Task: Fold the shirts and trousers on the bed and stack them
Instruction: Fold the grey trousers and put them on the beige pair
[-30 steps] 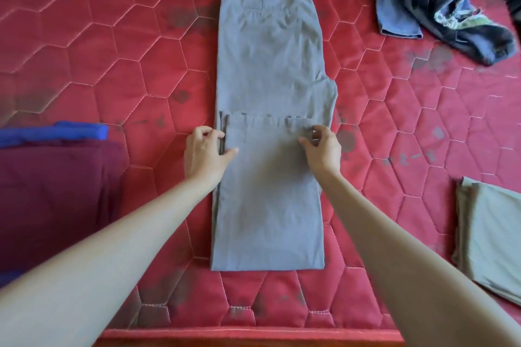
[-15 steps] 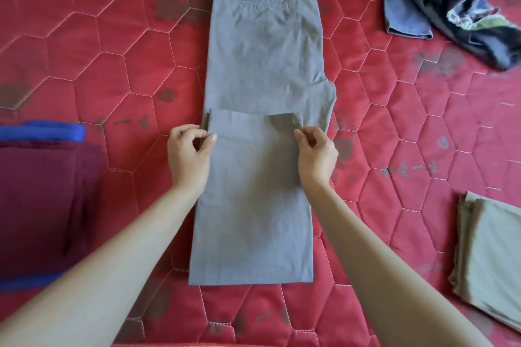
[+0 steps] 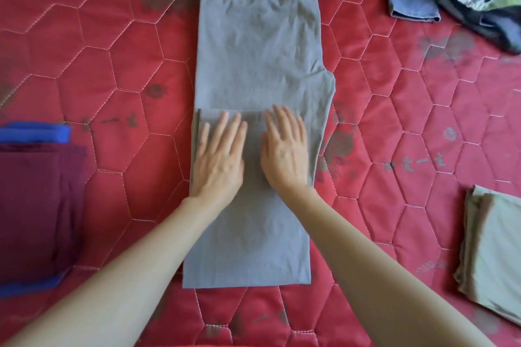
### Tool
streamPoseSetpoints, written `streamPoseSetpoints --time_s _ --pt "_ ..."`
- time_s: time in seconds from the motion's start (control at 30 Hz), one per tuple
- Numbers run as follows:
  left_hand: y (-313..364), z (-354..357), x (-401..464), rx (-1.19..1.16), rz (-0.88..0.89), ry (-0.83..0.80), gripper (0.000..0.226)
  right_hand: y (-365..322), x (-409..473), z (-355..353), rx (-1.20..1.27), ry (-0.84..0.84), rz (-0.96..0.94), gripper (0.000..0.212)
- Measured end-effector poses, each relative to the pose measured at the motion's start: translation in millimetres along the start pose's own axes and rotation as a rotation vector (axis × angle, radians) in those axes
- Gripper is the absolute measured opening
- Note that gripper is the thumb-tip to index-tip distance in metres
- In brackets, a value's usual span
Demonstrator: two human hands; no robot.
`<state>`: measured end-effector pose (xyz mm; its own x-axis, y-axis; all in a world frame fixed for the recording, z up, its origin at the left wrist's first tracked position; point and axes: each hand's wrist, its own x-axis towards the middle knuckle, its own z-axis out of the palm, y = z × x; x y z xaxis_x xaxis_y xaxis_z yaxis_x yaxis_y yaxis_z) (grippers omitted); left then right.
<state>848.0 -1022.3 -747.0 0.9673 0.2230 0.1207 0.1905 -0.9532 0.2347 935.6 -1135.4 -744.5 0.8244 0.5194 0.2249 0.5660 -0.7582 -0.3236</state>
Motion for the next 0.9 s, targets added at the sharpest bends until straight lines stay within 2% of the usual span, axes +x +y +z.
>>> streamPoseSetpoints --time_s 0.1,0.27,0.5,0.6,0.73,0.8,0.9 --pt "-2 13 3 0.119 -0.010 -0.171 0.054 5 -7 16 -0.064 -0.301 -0.069 0.052" --pt "-9 23 4 0.138 -0.159 -0.179 0.064 22 4 21 -0.172 -0.346 -0.070 0.060" --pt "-15 8 -2 0.116 -0.434 -0.207 0.066 48 1 -3 -0.254 -0.410 0.130 0.063" --pt "-14 -7 -14 0.153 -0.376 -0.184 0.066 35 -22 -21 -0.226 -0.344 0.160 0.061" --pt "18 -18 -50 0.128 -0.148 -0.060 0.058 -16 -69 -28 -0.067 -0.199 0.183 0.051" --pt "34 -15 -78 0.129 -0.093 -0.135 0.055 -39 -91 -22 0.005 -0.251 0.214 0.048" --pt "30 -3 -103 0.143 -0.129 -0.276 0.059 -44 -118 -9 -0.037 -0.386 0.132 0.051"
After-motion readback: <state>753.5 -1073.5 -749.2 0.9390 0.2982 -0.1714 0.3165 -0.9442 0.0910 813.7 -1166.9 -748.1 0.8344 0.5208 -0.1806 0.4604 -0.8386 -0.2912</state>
